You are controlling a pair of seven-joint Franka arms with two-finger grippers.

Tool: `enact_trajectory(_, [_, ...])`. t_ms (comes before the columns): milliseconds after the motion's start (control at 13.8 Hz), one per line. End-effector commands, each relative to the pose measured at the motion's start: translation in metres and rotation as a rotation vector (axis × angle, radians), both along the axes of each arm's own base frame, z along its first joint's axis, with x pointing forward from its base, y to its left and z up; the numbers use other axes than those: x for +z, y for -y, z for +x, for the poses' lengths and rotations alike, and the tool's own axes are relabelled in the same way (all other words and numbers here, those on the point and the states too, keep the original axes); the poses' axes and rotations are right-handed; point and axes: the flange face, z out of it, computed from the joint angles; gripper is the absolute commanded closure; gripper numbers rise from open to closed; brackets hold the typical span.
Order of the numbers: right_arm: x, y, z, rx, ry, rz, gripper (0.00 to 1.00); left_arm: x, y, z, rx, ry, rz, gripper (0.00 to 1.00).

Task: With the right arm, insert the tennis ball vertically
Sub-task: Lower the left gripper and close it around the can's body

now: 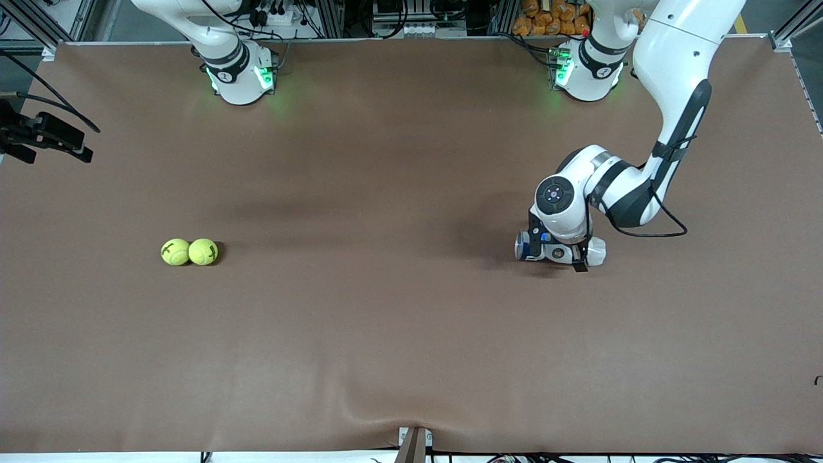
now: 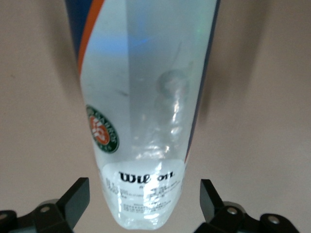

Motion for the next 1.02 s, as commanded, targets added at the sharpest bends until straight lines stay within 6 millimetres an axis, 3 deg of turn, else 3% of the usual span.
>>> enact_trajectory(0, [0.004, 0.003, -0.008, 0.006, 0.006, 0.018, 0.00, -0.008, 0.002, 0.000, -0.042, -0.002, 0.009, 0.00])
enact_trajectory(943, [0.004, 0.001, -0.007, 0.007, 0.008, 0.019, 0.00, -0.035, 0.001, -0.002, -0.090, 0.023, 0.077, 0.00])
